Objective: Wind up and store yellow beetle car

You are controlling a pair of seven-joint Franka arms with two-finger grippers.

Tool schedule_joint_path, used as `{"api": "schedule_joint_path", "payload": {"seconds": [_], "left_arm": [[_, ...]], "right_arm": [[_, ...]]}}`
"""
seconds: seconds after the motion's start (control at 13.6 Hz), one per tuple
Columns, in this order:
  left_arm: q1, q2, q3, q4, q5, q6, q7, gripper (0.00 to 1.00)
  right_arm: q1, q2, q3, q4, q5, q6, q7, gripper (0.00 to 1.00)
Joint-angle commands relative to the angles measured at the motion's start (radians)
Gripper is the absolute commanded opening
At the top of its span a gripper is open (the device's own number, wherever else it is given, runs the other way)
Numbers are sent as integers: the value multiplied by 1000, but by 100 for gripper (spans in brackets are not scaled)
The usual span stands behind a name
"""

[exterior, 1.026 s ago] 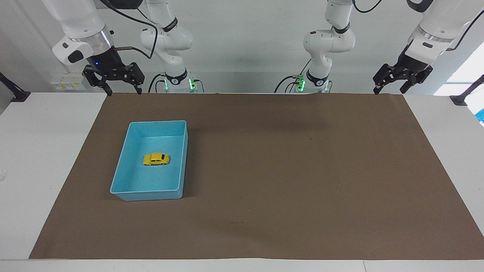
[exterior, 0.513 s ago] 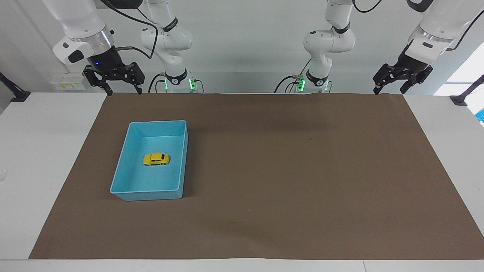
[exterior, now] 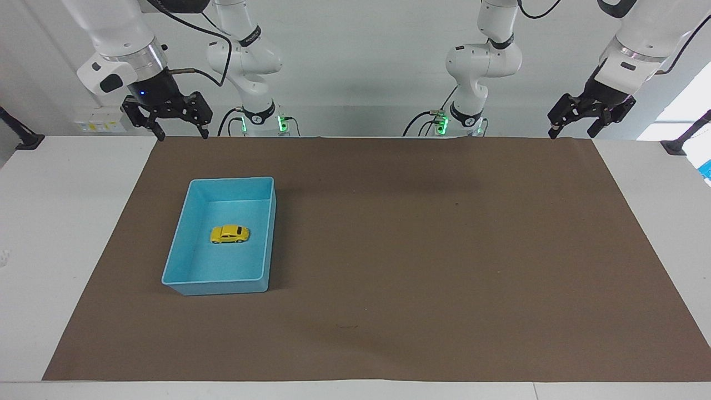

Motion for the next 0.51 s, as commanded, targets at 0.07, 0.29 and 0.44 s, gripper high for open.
{"api": "schedule_joint_path", "payload": {"seconds": [0.07, 0.29, 0.44], "left_arm": [[12, -1, -9, 6, 15, -16, 3, 100], [12, -1, -9, 6, 15, -16, 3, 100], [12, -1, -9, 6, 15, -16, 3, 100]], "right_arm": [[-2, -12, 1, -6, 3, 5, 5, 100], [-2, -12, 3, -6, 3, 5, 5, 100], [-2, -12, 5, -6, 3, 5, 5, 100]]}}
